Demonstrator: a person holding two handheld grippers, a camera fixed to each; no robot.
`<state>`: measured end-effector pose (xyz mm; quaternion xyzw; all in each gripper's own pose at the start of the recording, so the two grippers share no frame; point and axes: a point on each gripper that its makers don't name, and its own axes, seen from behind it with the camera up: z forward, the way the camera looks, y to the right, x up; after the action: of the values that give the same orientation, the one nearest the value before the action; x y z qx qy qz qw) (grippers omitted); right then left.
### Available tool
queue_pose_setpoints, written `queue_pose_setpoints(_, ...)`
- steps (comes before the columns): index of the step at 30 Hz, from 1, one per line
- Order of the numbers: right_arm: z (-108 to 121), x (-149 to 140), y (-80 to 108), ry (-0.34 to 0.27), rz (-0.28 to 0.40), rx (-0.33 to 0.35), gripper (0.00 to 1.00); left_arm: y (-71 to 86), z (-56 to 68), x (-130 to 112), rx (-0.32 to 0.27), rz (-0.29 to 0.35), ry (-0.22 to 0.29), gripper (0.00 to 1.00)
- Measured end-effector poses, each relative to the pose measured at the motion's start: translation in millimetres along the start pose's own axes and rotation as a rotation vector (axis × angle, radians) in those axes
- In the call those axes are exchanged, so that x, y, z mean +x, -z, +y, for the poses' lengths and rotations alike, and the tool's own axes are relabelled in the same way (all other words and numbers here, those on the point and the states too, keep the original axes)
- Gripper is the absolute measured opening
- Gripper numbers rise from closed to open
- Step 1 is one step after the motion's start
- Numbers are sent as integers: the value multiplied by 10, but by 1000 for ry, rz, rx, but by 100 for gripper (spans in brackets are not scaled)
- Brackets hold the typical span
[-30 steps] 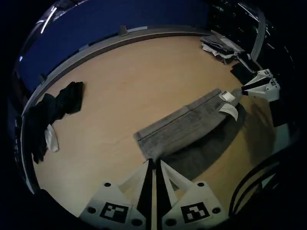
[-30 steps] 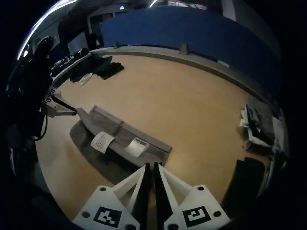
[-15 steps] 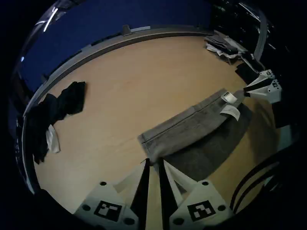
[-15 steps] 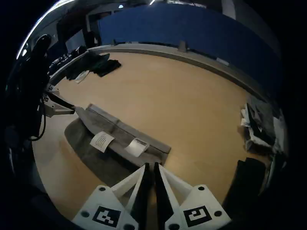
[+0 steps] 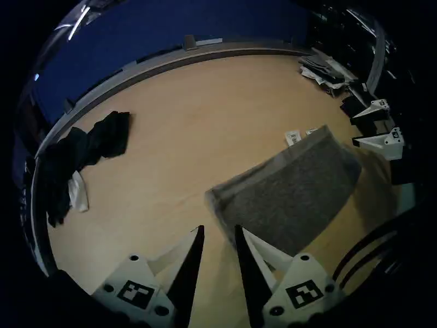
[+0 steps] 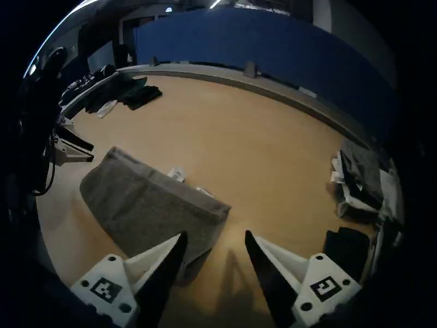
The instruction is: Fold towel
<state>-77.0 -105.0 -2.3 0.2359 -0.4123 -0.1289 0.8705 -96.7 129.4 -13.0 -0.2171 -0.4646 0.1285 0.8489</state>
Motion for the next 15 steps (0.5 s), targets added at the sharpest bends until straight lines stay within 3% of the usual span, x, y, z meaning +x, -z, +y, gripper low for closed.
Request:
queue_pose_setpoints(2,15,2,15,-2,2,-8,100,12,11,2,-4,5,4,51)
queue_pose_setpoints(8,-2,-25,50,4,3,-6,100,52,40,-6,-15,12,11,86)
queue_pose_setpoints(15,-10,-36,78,4,3,-2,100,83,22,1,-2,24,6,89)
